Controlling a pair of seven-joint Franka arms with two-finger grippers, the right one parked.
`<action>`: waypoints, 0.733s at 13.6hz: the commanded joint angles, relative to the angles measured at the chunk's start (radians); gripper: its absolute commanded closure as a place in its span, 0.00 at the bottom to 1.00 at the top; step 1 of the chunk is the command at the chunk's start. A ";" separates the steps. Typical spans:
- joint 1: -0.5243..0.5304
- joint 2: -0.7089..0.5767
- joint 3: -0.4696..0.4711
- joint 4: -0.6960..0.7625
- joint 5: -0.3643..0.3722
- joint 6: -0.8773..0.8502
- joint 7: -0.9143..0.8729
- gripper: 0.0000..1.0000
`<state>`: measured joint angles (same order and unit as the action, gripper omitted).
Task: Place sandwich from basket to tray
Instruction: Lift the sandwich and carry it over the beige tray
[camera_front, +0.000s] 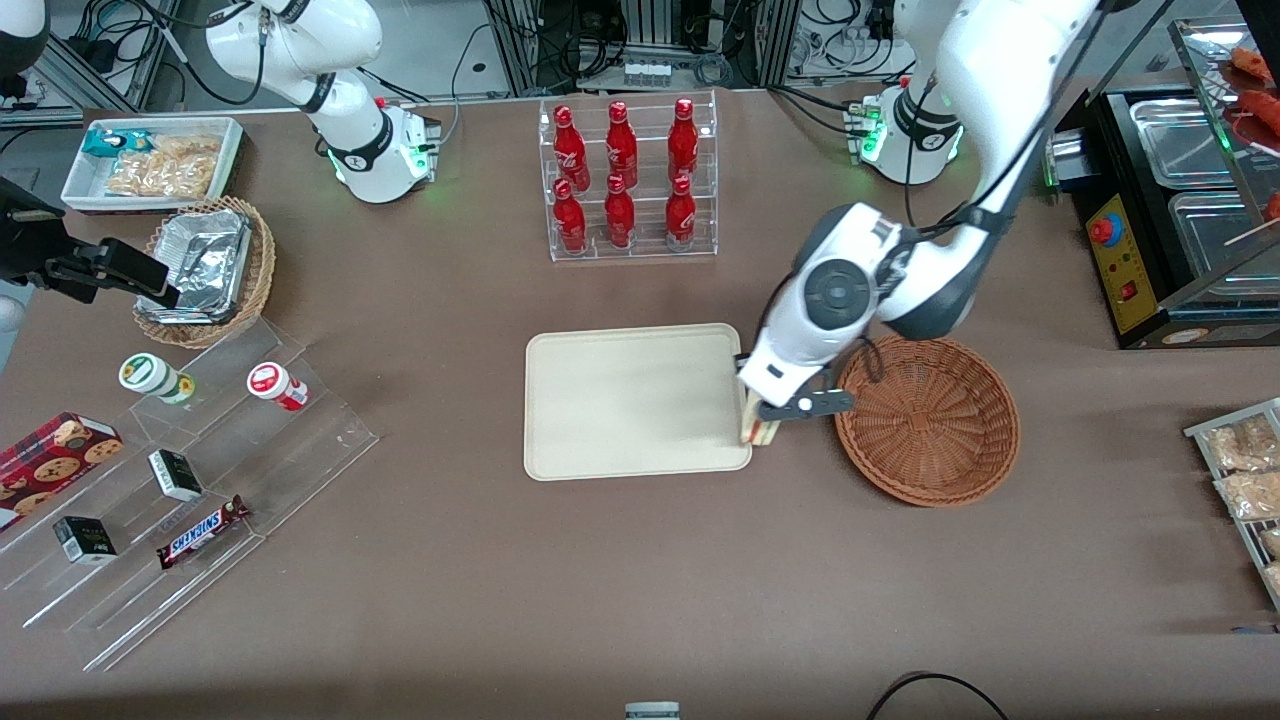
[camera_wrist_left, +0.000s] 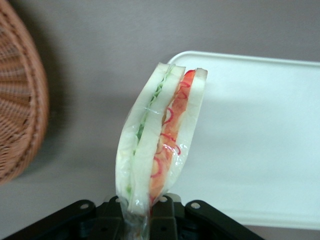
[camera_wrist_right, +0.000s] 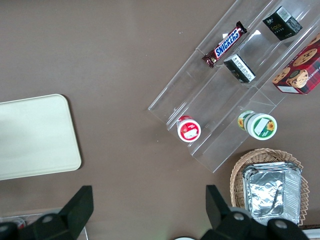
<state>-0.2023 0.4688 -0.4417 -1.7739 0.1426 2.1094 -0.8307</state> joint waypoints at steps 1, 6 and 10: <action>-0.101 0.155 0.000 0.227 0.080 -0.100 -0.160 0.93; -0.229 0.307 0.003 0.421 0.159 -0.134 -0.362 0.93; -0.310 0.411 0.009 0.588 0.160 -0.230 -0.436 0.93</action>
<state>-0.4659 0.8065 -0.4398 -1.3360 0.2789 1.9684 -1.2242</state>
